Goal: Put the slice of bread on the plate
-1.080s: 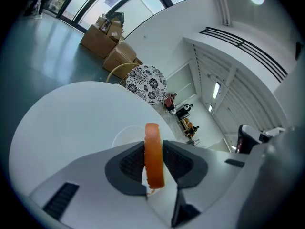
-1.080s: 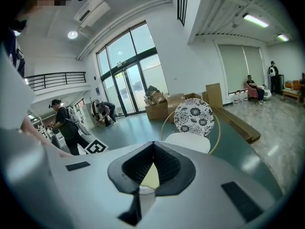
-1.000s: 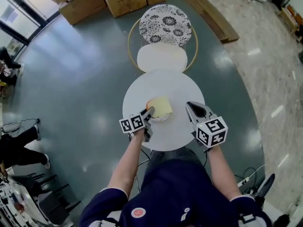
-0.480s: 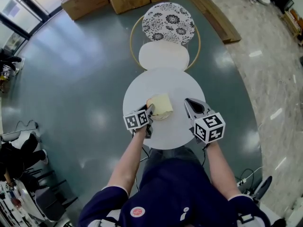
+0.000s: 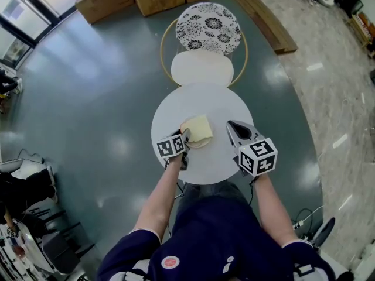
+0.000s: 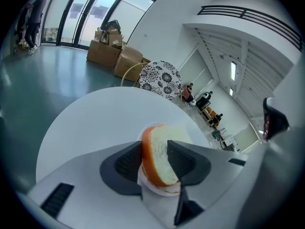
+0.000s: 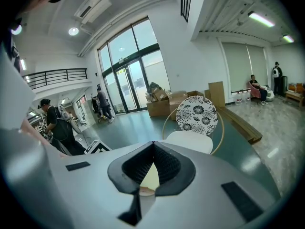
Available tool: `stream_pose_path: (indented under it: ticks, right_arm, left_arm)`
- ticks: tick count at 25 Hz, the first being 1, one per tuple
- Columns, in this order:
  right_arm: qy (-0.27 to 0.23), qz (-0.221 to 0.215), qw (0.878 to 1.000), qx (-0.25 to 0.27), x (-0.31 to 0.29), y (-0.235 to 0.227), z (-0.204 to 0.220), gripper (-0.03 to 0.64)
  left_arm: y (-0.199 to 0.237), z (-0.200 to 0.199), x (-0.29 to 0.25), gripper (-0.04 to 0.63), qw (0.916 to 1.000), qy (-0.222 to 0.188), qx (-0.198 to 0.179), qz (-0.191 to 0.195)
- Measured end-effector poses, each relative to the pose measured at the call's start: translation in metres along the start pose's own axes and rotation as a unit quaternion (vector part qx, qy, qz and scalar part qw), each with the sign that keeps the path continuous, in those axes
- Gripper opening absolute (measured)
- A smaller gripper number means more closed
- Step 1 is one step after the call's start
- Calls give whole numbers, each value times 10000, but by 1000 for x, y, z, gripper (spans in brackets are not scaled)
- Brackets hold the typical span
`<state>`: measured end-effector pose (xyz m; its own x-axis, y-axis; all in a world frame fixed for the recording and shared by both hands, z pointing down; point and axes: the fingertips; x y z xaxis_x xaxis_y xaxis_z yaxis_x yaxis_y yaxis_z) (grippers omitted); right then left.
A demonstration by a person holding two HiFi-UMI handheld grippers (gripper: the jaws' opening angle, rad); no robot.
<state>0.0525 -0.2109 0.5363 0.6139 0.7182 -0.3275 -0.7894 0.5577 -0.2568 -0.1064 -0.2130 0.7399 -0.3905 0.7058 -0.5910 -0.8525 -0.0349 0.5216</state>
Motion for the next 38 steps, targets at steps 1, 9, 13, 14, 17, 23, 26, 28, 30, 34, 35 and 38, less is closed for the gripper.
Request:
stream_pose_path:
  ticks: [1,9,13,14,17,23,26,28,30,34,35,38]
  right_arm:
    - [-3,2,10000,2,0,0,0,6]
    - [-65,4,10000,40,3,4,-4,6]
    - [-97,6,9999,68,5,3,-6,6]
    - [-105,5,9999,68,6,3,-6,6]
    - [-141,-14,9999,80,7,4,-8,6]
    - [-257,-144,9995,84,2,12,-15,6]
    - [-352,-230,9991,90,-3,18,-22,6]
    - [-426,-298,9986,101,-6,24,-27,6]
    - [-503,-372,9980,106,-9,31,-33,6]
    - [-670,-561,9961,99,-14,44,-44,6]
    - [-710,-607,9956,108,-15,48,-47,6]
    - [-808,-713,9941,144,-13,57,-54,6]
  left_arm:
    - [0,0,-1,153,10000,-5,-10,-21]
    - [3,-2,-1,167,9994,-41,-191,-291]
    - [8,-2,1,195,9990,-104,-195,-380]
    - [9,-3,3,203,9989,-126,-199,-405]
    - [9,-12,11,209,9984,-301,-229,-414]
    - [-22,-48,42,207,9940,-718,-824,21]
    - [-45,-62,59,204,9887,-900,-1155,330]
    - [-59,-70,74,179,9850,-1041,-1298,462]
    - [-75,-76,88,114,9803,-1202,-1448,603]
    - [-104,-90,112,49,9667,-1480,-1918,828]
    - [-109,-94,117,36,9628,-1542,-2045,862]
    - [-129,-108,134,8,9523,-1801,-2239,1029]
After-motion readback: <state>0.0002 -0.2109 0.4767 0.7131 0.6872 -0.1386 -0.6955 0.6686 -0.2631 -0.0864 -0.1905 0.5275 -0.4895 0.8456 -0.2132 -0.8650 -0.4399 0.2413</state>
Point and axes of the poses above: the fingertips, and each gripper's own axes: x backward along the fingers, y to its left, z out of its underside, and after that the axes turned 10 degrees about -y, right-handed
